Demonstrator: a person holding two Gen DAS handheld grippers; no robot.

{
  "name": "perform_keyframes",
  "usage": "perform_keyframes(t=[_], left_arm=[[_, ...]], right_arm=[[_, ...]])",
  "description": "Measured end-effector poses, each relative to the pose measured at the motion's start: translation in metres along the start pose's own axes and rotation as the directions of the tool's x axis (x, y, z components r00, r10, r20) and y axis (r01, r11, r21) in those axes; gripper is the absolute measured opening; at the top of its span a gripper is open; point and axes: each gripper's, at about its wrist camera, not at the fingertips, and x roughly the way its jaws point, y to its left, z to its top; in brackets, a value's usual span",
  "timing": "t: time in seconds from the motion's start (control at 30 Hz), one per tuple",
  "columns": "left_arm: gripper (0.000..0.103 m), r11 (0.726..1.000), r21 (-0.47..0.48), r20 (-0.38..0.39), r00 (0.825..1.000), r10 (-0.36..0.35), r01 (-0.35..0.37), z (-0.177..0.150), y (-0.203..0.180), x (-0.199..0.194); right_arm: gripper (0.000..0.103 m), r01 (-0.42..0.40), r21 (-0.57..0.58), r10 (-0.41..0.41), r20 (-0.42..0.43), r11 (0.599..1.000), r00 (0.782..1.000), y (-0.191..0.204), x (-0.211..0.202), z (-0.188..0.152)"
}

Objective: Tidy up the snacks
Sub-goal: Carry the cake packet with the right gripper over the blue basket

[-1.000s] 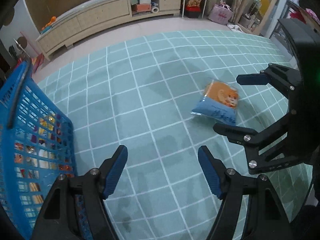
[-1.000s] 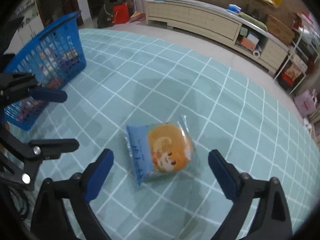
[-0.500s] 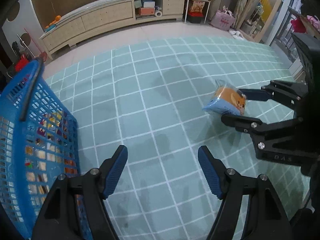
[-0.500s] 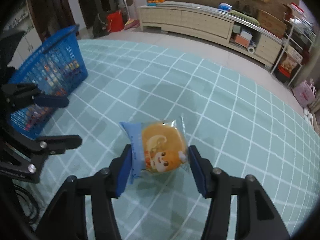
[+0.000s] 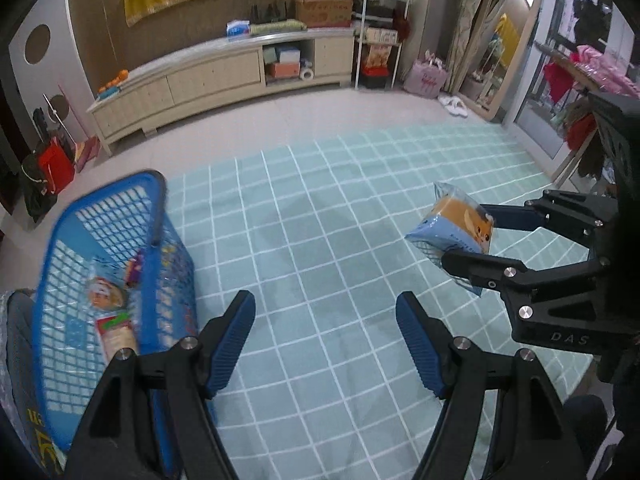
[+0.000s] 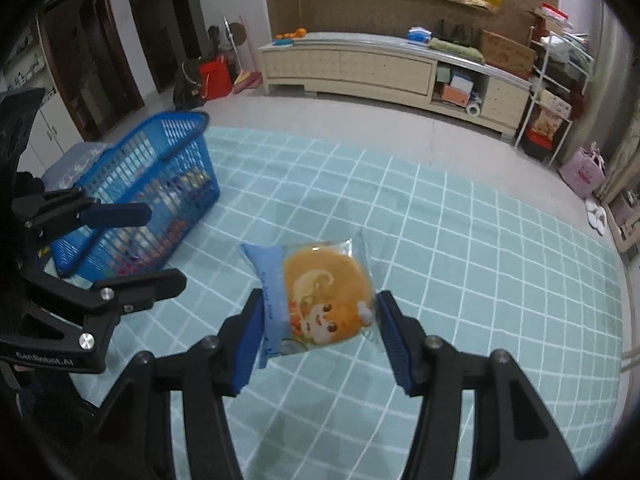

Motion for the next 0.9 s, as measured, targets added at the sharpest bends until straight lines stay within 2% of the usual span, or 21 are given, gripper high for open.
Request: perform_keyframes(t=[0.1,0.2,0.4,0.7,0.9], left_arm=[[0.071,1.0,0.01,0.032,0.999,0.002,-0.002,-0.002,0.004,-0.023],[0.071,0.998,0.035,0.061,0.997,0.051,-0.053,-0.008,0.01,-0.043],[0.071,0.997,0.048,0.098,0.993,0.061,-0.066,-0.022,0.037,-0.073],[0.071,0.995,-0.072,0.12,0.989,0.084,-0.076,-0.037,0.114,-0.101],[0.071,0.983,-0.138,0.123,0.983,0.136,-0.118,-0.044,0.161,-0.11]], right_arm=[[0.06,0.026,0.008,-0.026,0.025,1.0,0.999,0.017,-0.019,0.007],[0.06,0.037,0.007,-0.037,0.052,0.999,0.998,0.035,-0.034,0.015],[0.06,0.042,-0.002,-0.042,0.084,0.999,0.996,0.071,-0.049,0.032],[0.06,0.004,-0.027,-0.001,0.122,1.0,0.993,0.127,-0.045,0.055],[0.06,-0.022,-0.032,0.026,0.113,0.999,0.993,0.156,-0.025,0.074]])
